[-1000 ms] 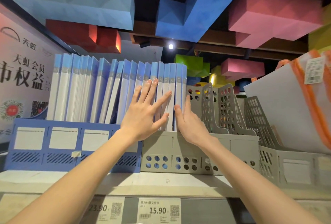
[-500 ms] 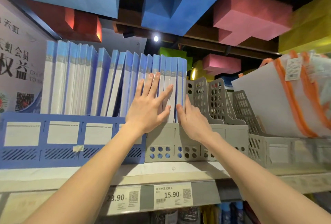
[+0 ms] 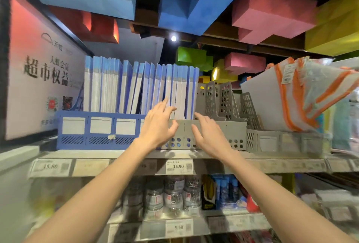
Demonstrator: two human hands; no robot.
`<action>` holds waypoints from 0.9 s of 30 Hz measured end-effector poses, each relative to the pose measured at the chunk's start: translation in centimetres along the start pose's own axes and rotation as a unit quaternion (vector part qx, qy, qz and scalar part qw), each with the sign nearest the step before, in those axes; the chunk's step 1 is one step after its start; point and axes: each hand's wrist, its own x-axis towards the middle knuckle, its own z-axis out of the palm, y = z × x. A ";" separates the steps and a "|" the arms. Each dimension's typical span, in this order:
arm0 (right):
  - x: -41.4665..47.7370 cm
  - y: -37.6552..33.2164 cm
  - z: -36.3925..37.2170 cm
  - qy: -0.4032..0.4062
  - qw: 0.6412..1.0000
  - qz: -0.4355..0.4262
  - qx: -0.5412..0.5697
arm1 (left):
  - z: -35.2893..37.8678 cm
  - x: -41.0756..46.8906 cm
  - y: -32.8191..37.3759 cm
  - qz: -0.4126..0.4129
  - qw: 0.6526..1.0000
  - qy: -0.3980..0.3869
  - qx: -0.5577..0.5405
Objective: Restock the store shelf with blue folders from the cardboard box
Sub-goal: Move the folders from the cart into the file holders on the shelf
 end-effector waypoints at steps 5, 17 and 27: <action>-6.9 -2.4 -0.9 -0.001 0.996 -0.021 0.087 | -3.9 -7.5 3.3 -0.032 0.999 0.039 0.002; -26.2 -14.2 3.4 -0.119 0.933 -0.030 0.339 | -13.6 -34.0 8.6 -0.229 0.973 0.033 0.014; -41.4 -31.1 10.1 -0.310 0.834 -0.057 0.454 | -25.2 -57.4 7.4 -0.423 0.896 -0.007 0.131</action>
